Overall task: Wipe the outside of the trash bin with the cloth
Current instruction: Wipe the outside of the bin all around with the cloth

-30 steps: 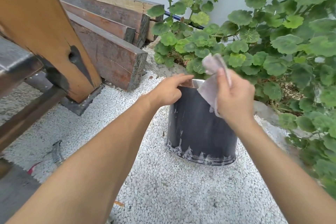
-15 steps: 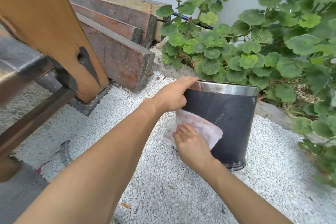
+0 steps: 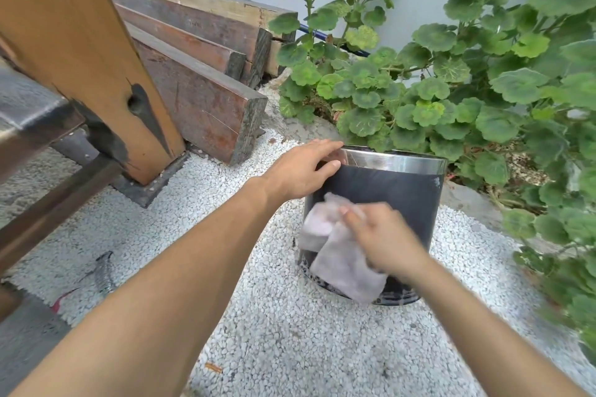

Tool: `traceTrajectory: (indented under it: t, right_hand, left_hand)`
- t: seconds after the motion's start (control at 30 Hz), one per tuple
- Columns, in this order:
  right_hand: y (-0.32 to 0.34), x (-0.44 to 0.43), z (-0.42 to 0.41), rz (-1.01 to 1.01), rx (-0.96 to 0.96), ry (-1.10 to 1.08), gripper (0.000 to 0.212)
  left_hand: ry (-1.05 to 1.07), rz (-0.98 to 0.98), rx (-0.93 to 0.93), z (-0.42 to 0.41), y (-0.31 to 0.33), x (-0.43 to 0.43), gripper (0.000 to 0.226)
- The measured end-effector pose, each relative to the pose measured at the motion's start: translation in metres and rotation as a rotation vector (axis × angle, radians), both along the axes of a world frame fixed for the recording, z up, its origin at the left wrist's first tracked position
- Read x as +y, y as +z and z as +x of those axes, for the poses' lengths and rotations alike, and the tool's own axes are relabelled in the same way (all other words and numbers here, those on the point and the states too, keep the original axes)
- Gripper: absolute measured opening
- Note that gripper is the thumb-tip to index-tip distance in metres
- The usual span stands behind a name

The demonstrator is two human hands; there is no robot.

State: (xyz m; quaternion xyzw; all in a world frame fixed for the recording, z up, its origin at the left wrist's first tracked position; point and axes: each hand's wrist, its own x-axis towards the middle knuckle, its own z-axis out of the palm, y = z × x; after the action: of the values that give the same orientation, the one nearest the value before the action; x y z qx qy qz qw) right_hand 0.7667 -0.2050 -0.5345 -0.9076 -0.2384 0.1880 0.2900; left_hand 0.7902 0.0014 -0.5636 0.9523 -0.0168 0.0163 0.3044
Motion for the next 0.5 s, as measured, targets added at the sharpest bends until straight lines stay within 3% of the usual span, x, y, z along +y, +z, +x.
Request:
traceTrajectory:
  t: [0.1,0.23,0.33,0.5]
  right_hand:
    - [0.055,-0.025,0.039,0.207,-0.074,-0.190,0.053]
    - [0.105,-0.043,0.062,0.382,-0.394,-0.275,0.055]
    - [0.096,-0.034,0.063,0.288,-0.581,-0.177,0.045]
    - [0.035,-0.019,0.052,0.052,-0.450,0.054,0.034]
  left_hand:
    - [0.041,-0.016,-0.075,-0.001,0.003,-0.002,0.036]
    - [0.014,0.019,-0.078,0.001,0.008,-0.001,0.031]
    - [-0.035,0.029,-0.065,0.001,0.011,0.005,0.032]
    - [-0.062,0.041,-0.096,0.002,0.012,0.006,0.027]
